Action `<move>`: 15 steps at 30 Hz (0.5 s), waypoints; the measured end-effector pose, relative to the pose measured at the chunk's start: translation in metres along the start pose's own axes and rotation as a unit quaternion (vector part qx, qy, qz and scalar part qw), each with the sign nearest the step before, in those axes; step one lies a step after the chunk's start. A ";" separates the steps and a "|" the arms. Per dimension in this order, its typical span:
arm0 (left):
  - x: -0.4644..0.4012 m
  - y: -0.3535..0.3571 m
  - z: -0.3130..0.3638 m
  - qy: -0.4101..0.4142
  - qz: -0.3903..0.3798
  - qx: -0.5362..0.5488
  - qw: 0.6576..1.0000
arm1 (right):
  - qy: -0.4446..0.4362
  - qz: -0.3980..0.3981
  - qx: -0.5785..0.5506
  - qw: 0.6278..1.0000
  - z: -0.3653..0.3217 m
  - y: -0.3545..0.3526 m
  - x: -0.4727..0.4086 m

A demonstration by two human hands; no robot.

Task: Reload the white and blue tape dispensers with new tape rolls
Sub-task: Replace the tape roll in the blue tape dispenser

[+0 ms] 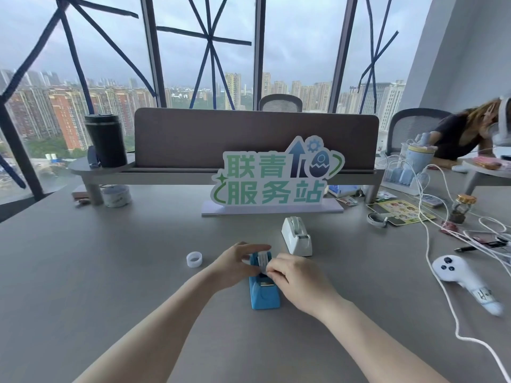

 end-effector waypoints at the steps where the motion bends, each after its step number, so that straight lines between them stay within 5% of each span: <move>1: 0.000 -0.001 0.000 -0.002 -0.005 -0.015 1.000 | 0.002 -0.001 -0.003 1.000 0.001 0.000 0.000; 15: 0.001 -0.004 0.001 0.007 0.006 -0.111 0.994 | -0.032 0.009 0.041 0.999 -0.010 0.001 0.008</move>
Point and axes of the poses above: each hand's wrist, its own x-axis away from the middle knuckle, its own y-axis out of the palm, z = x × y, the point moved 6 cm from there along -x, towards the middle knuckle, and after that the axes turned 3 degrees about -z, right-handed, at the moved point
